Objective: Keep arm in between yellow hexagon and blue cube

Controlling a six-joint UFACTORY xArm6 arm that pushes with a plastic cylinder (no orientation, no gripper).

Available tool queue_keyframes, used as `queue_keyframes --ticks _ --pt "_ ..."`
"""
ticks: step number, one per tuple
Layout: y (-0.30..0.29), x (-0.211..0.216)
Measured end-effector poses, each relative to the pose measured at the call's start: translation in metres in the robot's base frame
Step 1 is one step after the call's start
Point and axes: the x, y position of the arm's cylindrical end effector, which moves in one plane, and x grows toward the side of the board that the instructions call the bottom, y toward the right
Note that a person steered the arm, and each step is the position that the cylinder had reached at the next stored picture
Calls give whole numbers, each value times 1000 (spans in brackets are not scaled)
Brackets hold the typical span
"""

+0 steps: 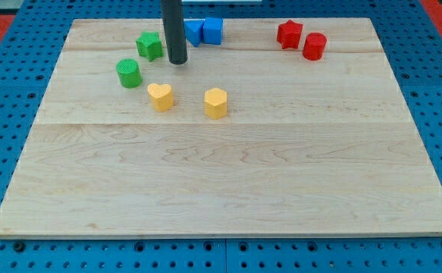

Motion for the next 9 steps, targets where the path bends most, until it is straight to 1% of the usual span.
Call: queue_keyframes --ticks 1,3,4,5,6,7,8,9 --pt "-8 -8" --pt "-26 -8" --pt "-25 -7" --pt "18 -1" --pt "45 1" --pt "46 1" --pt "51 13" --pt "100 17"
